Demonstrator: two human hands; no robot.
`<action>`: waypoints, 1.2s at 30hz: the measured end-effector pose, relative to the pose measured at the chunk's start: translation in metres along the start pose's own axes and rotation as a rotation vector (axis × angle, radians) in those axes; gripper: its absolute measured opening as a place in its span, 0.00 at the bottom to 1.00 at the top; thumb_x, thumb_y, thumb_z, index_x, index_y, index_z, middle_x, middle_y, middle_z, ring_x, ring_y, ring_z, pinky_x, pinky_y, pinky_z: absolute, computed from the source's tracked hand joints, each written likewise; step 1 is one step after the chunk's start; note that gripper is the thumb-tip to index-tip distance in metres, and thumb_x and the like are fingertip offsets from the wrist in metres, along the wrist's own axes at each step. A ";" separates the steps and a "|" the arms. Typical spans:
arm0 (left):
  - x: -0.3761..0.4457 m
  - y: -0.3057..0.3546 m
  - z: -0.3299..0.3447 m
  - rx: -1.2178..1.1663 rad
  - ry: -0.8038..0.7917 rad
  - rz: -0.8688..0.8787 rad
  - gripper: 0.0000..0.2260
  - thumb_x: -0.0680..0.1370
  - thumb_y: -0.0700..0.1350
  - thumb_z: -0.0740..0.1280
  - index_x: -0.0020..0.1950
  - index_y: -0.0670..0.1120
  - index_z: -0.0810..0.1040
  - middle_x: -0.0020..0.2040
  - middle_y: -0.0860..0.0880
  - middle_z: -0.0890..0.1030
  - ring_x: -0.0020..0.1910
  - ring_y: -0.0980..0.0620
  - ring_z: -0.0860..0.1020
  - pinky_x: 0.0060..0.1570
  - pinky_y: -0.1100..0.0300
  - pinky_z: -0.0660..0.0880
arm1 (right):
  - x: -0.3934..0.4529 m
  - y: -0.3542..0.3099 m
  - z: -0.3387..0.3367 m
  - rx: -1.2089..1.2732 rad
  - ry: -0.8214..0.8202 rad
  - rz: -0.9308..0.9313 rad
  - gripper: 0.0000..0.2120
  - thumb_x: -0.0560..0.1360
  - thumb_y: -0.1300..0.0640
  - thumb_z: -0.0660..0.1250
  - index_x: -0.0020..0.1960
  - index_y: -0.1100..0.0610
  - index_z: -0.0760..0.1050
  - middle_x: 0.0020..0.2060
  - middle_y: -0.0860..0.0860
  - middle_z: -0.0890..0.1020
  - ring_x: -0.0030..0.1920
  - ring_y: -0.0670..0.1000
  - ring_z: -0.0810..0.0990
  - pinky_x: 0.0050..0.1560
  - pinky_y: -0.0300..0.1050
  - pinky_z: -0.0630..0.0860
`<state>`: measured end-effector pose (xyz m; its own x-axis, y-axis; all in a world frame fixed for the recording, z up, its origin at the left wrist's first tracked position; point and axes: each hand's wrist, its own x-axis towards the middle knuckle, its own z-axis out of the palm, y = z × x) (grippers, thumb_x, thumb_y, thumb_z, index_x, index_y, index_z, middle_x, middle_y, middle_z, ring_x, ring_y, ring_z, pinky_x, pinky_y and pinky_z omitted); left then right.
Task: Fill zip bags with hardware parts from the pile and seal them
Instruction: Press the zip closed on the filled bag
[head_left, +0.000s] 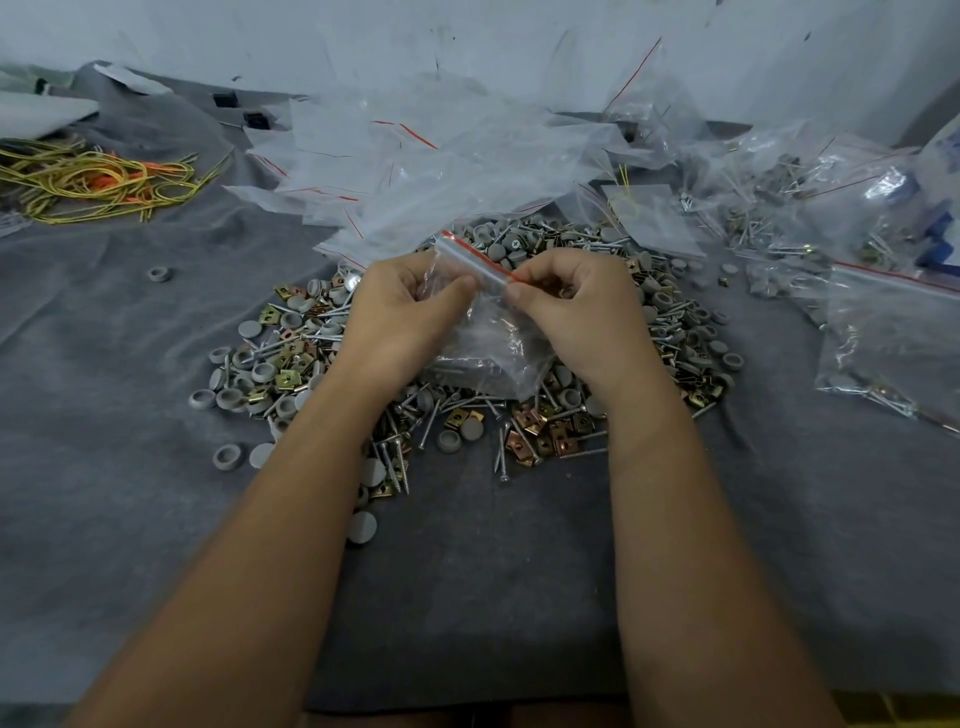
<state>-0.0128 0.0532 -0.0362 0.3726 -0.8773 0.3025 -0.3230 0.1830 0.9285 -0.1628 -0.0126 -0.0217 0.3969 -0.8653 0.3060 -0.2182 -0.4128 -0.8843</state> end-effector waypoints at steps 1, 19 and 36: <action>0.000 0.000 0.000 0.002 -0.005 0.003 0.07 0.78 0.41 0.68 0.44 0.50 0.83 0.39 0.45 0.85 0.38 0.43 0.83 0.42 0.46 0.80 | 0.000 0.000 0.000 0.000 -0.002 0.003 0.07 0.74 0.63 0.72 0.42 0.52 0.81 0.33 0.43 0.80 0.34 0.42 0.80 0.33 0.37 0.79; -0.001 0.001 0.002 0.132 -0.049 0.104 0.14 0.78 0.41 0.69 0.37 0.58 0.83 0.32 0.53 0.82 0.29 0.50 0.79 0.29 0.61 0.75 | -0.001 0.000 0.003 -0.098 -0.009 -0.057 0.08 0.73 0.62 0.71 0.41 0.50 0.81 0.35 0.45 0.82 0.37 0.41 0.81 0.38 0.36 0.79; 0.000 -0.003 0.008 0.277 -0.092 0.099 0.03 0.77 0.43 0.71 0.45 0.47 0.84 0.27 0.54 0.74 0.23 0.62 0.69 0.25 0.72 0.63 | -0.001 -0.001 0.011 -0.153 0.003 -0.107 0.07 0.75 0.62 0.68 0.42 0.51 0.79 0.35 0.42 0.78 0.36 0.38 0.76 0.40 0.32 0.74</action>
<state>-0.0191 0.0492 -0.0410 0.2516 -0.8999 0.3561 -0.5836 0.1525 0.7976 -0.1531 -0.0085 -0.0253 0.4221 -0.8151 0.3967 -0.3083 -0.5406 -0.7828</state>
